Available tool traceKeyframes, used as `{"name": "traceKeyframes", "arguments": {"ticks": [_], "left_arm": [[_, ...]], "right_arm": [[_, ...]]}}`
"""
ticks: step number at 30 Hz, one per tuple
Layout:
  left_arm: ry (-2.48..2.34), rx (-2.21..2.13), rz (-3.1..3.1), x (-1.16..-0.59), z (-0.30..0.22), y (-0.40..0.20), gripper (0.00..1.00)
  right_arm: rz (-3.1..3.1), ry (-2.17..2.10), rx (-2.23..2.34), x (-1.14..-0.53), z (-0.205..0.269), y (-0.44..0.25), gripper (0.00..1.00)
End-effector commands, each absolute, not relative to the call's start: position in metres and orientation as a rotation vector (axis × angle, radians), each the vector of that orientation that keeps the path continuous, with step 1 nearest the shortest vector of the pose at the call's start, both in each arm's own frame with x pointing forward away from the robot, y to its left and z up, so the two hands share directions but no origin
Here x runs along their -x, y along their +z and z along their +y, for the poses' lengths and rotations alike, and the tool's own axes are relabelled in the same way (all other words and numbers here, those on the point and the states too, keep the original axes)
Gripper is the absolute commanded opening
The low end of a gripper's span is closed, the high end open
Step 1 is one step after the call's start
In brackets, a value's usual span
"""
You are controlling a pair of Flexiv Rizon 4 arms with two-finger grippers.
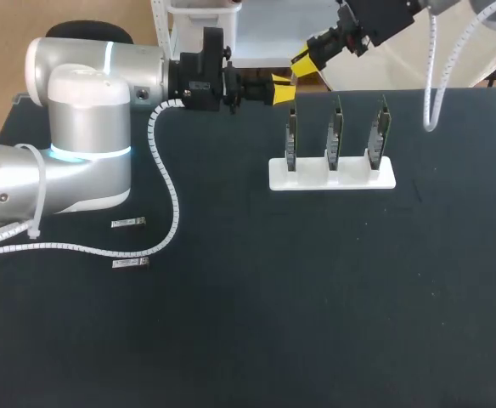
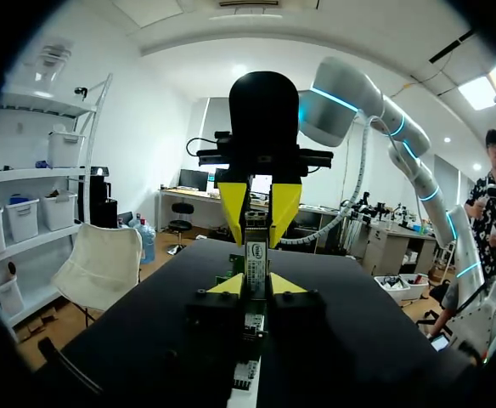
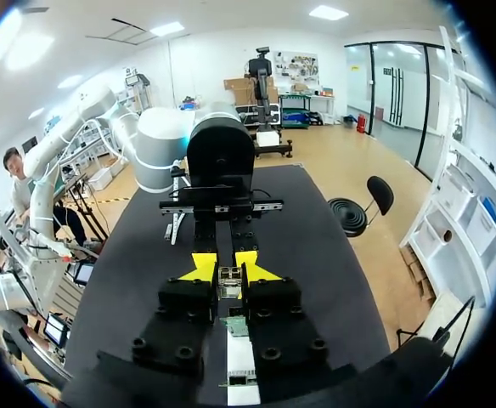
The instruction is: Pick up the optical module with the left hand, and insert it into the network port with the right hand.
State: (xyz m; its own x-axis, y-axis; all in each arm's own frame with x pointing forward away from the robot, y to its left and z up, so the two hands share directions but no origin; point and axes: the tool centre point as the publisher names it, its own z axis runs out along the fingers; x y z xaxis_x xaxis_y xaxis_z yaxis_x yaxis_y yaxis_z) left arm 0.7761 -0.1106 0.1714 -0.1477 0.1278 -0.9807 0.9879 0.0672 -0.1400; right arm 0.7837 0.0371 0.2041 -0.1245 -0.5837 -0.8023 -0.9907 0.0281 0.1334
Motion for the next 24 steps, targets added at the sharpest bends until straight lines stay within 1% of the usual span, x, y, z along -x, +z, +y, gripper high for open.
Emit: {"name": "traceKeyframes", "arguments": {"ticks": [1,15,24], "left_arm": [[-1.208,-1.194,1.44,-0.7759,-0.1107,0.1712,1.0],[-1.208,-1.194,1.44,-0.7759,-0.1107,0.1712,1.0],[-1.123,-1.247,1.47,-0.7769,-0.1026,0.1748,1.0]], "right_arm": [[1.761,0.953,1.593,-0.783,0.0359,0.2034,0.0],[1.761,0.954,1.58,-0.7839,0.0331,0.2031,0.0],[1.763,0.955,1.579,-0.7837,0.031,0.2024,0.0]]}}
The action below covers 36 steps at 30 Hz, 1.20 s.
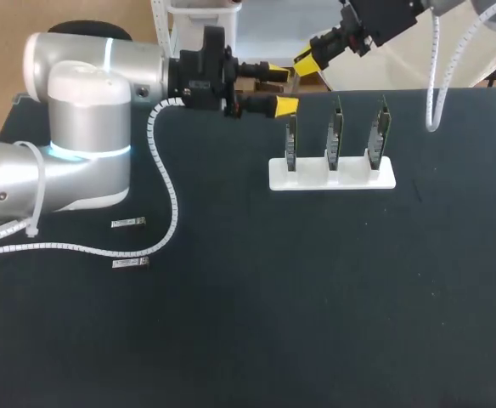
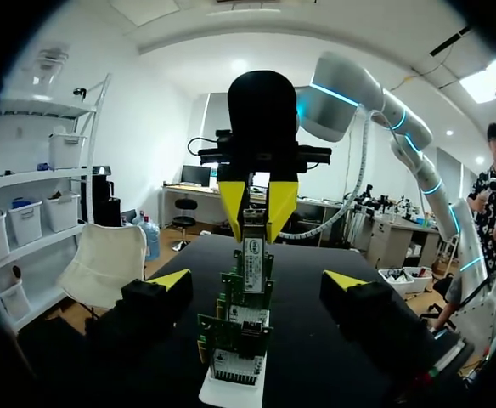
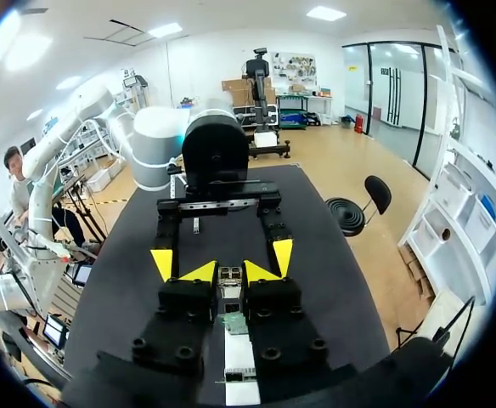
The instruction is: Pick up the optical module with the left hand, and insert it into the network port with the right hand.
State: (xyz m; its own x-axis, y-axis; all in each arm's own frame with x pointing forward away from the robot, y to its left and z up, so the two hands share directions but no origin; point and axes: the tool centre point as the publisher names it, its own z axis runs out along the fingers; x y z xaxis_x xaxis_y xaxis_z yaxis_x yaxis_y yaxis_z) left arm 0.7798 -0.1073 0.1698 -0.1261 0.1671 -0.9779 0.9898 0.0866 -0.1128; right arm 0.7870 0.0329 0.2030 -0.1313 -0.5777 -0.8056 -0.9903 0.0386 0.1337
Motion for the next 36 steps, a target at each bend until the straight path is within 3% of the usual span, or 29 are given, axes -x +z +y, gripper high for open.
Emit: {"name": "traceKeyframes", "arguments": {"ticks": [1,36], "left_arm": [[-1.105,-1.253,1.478,-0.777,-0.101,0.176,1.0],[-0.827,-1.564,1.825,-0.763,-0.07,0.13,1.0]], "right_arm": [[1.763,0.954,1.578,-0.784,0.031,0.202,0.0],[1.758,0.953,1.578,-0.782,0.028,0.203,0.0]]}}
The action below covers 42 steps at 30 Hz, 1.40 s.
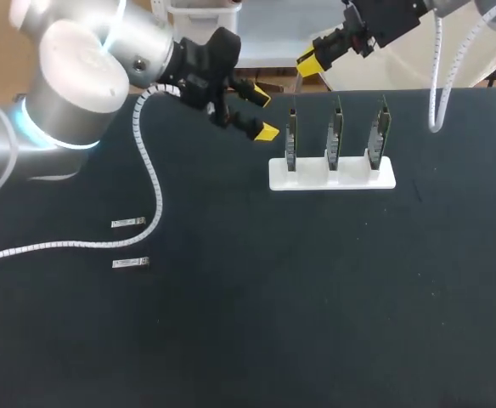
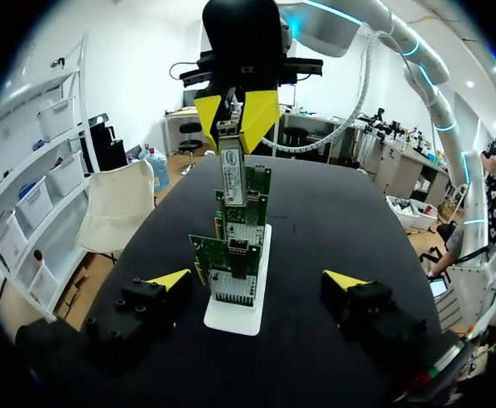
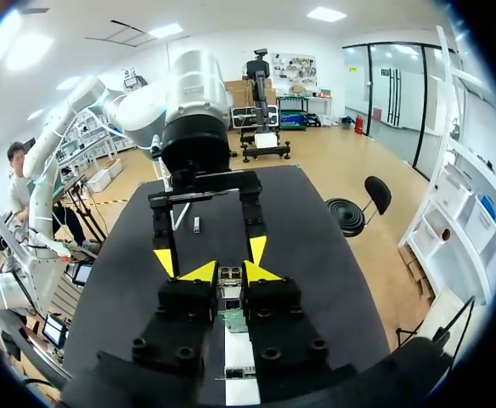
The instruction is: Pick up the optical module with the left hand, and insert it into the network port with the right hand.
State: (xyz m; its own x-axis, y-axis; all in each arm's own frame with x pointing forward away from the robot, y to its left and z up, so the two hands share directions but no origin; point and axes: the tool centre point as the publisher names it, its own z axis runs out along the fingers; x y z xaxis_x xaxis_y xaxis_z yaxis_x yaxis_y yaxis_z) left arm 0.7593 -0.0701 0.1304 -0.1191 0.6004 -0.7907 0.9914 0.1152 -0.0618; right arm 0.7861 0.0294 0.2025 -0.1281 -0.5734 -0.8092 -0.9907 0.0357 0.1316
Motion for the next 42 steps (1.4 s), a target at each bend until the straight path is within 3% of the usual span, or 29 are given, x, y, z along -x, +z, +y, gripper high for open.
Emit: {"name": "traceKeyframes", "arguments": {"ticks": [1,42], "left_arm": [[-0.828,-1.564,1.825,-0.763,-0.069,0.129,1.0],[-0.859,-1.645,1.792,-0.777,-0.077,0.129,1.0]], "right_arm": [[1.758,0.954,1.577,-0.782,0.028,0.203,0.0],[1.741,0.914,1.648,-0.773,0.027,0.203,0.0]]}}
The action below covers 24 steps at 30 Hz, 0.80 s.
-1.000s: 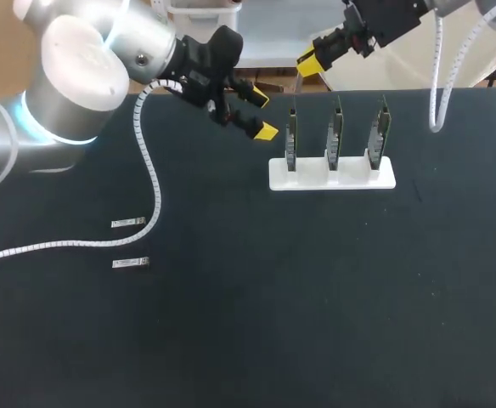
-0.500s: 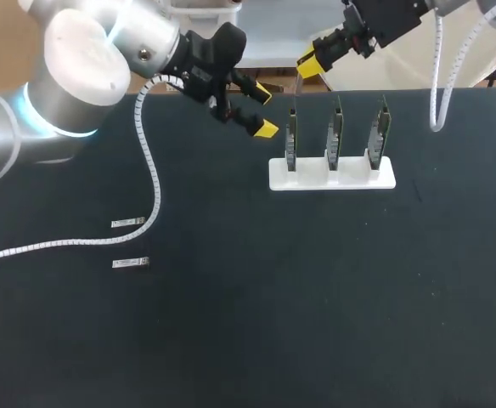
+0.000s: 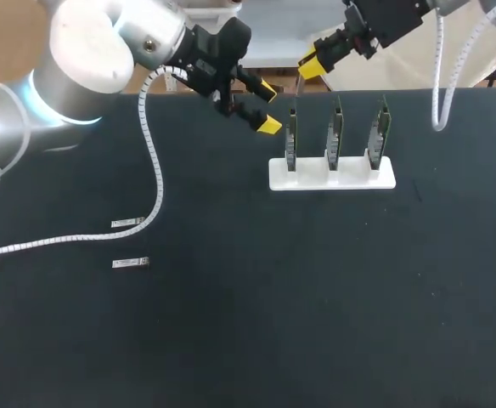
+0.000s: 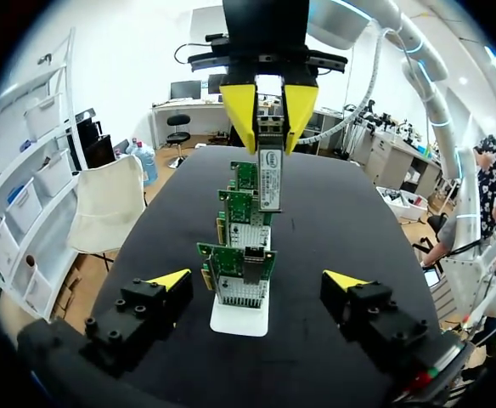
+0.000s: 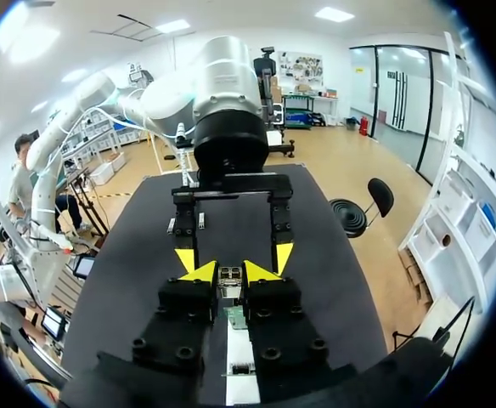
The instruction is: Pick up the optical module with the left hand, and insert it into the network port with the right hand.
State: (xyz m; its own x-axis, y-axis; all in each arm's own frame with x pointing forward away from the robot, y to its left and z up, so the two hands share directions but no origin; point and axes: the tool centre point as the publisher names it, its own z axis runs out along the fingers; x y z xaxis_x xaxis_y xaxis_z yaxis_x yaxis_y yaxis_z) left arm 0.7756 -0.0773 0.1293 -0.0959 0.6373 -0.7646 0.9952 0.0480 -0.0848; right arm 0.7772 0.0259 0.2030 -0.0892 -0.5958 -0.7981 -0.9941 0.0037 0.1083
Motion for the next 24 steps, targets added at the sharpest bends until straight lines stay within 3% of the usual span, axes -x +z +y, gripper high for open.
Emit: {"name": "traceKeyframes", "arguments": {"ticks": [1,24], "left_arm": [[-0.859,-1.645,1.792,-0.777,-0.077,0.129,1.0],[-0.859,-1.645,1.792,-0.777,-0.077,0.129,1.0]], "right_arm": [[1.742,0.909,1.654,-0.772,0.027,0.203,0.0],[1.781,0.827,1.723,-0.767,0.039,0.184,0.0]]}}
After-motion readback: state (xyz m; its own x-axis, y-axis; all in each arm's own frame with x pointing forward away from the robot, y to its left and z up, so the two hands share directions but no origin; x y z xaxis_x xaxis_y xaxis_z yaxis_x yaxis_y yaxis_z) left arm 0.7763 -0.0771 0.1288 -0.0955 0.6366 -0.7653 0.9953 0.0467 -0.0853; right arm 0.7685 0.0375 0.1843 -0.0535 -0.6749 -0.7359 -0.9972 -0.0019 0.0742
